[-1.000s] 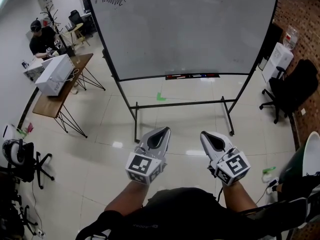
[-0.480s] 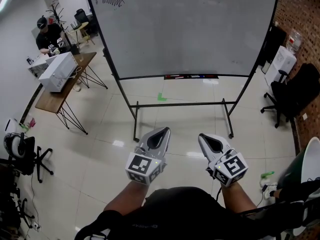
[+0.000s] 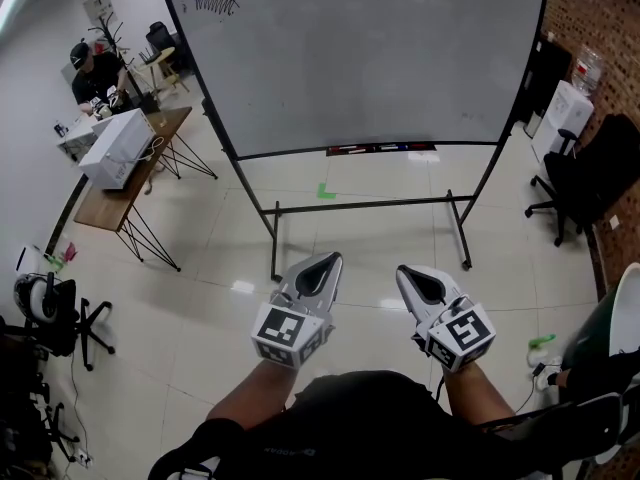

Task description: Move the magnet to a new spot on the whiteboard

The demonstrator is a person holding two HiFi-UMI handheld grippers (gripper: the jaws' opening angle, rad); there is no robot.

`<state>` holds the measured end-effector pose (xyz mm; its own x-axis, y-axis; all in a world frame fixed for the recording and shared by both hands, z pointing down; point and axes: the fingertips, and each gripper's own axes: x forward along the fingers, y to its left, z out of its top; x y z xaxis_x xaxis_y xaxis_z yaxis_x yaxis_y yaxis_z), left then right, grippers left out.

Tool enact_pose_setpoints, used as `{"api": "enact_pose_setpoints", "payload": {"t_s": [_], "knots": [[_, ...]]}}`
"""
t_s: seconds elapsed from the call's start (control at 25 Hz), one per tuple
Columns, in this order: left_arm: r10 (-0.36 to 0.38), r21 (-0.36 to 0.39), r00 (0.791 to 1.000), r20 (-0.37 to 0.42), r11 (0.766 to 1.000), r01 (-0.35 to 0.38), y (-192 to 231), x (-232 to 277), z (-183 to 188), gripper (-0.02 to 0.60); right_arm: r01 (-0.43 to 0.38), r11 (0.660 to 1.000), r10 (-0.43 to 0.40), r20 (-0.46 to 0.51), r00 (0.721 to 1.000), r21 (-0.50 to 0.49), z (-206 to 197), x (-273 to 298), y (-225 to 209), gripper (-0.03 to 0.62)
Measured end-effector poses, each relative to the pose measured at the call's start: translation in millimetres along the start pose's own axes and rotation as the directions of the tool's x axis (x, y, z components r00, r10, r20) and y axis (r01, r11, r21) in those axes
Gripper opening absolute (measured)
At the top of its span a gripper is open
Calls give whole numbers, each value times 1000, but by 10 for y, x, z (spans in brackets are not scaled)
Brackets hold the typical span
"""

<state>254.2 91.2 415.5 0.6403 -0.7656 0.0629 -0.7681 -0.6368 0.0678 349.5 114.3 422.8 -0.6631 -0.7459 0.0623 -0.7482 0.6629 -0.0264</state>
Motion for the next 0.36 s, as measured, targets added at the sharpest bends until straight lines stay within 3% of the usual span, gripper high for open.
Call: {"api": "enact_pose_setpoints", "payload": {"t_s": [0.36], "knots": [[-15,-5,1000,-9,1000,15,-61,-26,-19,15,1,1000,-1,-2,1000,5,-48,-23,61,2]]}}
